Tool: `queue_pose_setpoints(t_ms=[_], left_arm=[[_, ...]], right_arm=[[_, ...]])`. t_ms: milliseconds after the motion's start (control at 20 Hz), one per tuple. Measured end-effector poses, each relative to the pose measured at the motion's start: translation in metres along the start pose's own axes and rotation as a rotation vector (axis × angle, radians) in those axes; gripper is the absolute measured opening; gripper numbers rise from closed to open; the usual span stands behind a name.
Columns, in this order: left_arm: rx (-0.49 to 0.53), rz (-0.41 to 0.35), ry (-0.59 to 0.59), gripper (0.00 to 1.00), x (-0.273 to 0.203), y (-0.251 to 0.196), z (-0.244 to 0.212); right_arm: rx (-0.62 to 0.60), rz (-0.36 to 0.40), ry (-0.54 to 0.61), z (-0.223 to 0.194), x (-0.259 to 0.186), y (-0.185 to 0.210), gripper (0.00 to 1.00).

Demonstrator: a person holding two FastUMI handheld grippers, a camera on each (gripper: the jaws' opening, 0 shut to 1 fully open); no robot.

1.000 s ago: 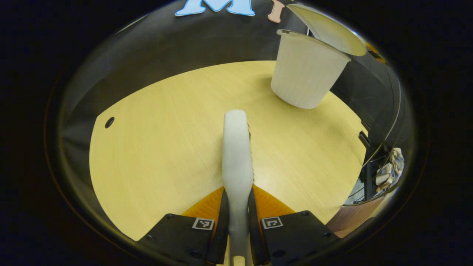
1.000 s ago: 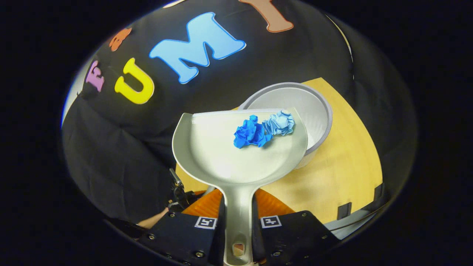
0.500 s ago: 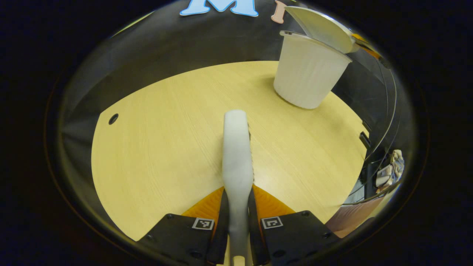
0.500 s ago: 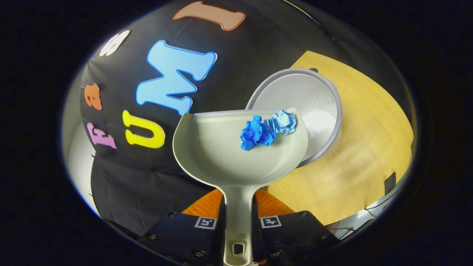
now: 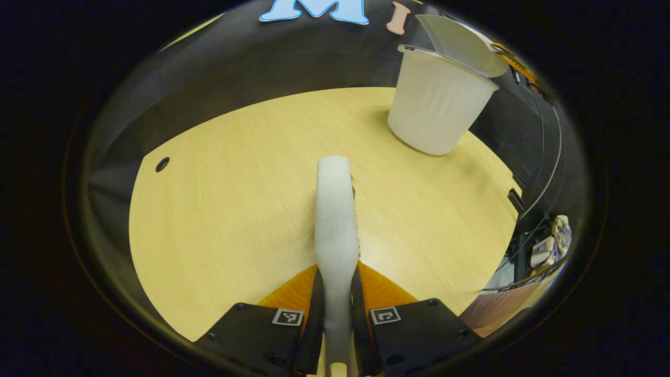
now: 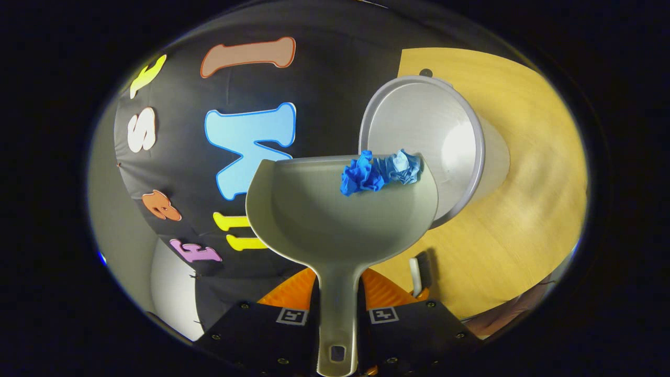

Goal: Pick up the small broom and dustpan from the desktop, sweep the trash into the dustpan with the broom, and then empty the trash into the garbage bin.

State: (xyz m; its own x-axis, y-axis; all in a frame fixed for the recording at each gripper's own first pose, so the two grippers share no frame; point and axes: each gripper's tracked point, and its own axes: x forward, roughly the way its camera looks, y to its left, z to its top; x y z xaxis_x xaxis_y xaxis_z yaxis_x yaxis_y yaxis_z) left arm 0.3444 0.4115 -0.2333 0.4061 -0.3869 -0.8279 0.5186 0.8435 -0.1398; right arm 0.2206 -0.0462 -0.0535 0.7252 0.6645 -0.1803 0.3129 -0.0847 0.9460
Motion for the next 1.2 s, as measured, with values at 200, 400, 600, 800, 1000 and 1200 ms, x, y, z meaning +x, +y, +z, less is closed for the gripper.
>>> queue_pose_setpoints(t_ms=[200,400,600,800,1000,1200], left_arm=[[0.002,0.003,-0.001,0.35,-0.005,-0.003,-0.003],[-0.002,0.006,-0.006,0.35,-0.01,-0.005,-0.006],[-0.01,0.015,-0.013,0.34,-0.016,-0.003,-0.01],[-0.039,0.031,-0.015,0.35,-0.024,0.002,-0.021],[-0.082,0.06,-0.02,0.35,-0.032,0.014,-0.034],[-0.118,0.089,-0.027,0.35,-0.038,0.024,-0.046]], right_arm=[[0.103,0.101,-0.033,0.003,0.001,0.01,0.28],[0.148,0.152,-0.037,-0.001,0.004,0.015,0.28],[0.091,0.124,0.0,-0.021,0.008,0.015,0.28],[0.001,0.127,0.066,-0.058,0.006,0.023,0.28],[-0.111,0.093,0.146,-0.102,0.011,0.019,0.28],[-0.204,0.071,0.209,-0.14,0.015,0.005,0.28]])
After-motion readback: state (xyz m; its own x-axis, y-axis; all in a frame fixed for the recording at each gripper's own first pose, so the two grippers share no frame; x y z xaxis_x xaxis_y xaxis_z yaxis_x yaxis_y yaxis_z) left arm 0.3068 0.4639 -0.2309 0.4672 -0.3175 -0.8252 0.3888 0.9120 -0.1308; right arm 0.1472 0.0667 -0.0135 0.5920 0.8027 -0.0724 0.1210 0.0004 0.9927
